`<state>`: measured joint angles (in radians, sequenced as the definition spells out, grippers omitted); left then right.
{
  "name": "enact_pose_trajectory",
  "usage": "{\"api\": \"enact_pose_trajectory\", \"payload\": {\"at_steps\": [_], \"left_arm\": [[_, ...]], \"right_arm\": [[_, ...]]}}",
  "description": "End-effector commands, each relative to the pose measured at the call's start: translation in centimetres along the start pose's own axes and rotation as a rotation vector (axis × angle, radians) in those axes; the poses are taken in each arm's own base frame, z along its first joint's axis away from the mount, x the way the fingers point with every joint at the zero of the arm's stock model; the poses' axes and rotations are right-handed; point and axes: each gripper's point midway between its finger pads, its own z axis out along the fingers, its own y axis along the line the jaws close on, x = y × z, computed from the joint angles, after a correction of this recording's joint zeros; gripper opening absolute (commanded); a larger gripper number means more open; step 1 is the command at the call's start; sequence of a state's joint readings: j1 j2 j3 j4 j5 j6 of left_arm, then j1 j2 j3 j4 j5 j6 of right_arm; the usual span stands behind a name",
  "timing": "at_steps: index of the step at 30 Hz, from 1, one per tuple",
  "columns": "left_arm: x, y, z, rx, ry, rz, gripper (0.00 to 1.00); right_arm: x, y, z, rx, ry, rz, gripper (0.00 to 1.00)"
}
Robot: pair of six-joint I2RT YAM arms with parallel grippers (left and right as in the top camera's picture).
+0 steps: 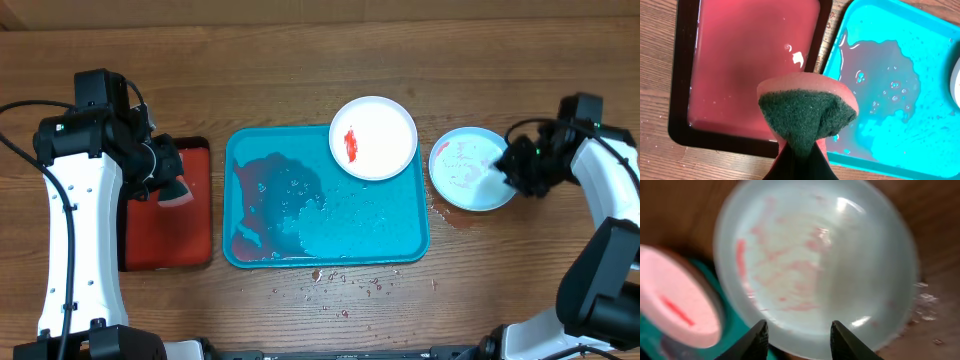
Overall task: Clean dirty plates on tray and stack at the side
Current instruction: 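Set the light blue plate onto the yellow plate and release, then move right gripper to the white plate and grasp its rim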
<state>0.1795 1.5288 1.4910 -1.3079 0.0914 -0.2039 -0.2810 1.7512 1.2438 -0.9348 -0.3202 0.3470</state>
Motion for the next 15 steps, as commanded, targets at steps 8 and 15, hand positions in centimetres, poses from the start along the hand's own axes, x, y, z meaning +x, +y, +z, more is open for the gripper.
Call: {"api": "enact_pose_trajectory", "payload": {"at_steps": [8, 15], "left_arm": [[0.1, -0.5, -0.3, 0.011, -0.011, -0.001, 0.04], [0.1, -0.5, -0.3, 0.011, -0.011, -0.001, 0.04]], "right_arm": [[4.1, 13.4, 1.5, -0.089, -0.073, -0.280, 0.41], [7.0, 13.4, 5.7, 0.119, -0.113, -0.206, 0.36]]}}
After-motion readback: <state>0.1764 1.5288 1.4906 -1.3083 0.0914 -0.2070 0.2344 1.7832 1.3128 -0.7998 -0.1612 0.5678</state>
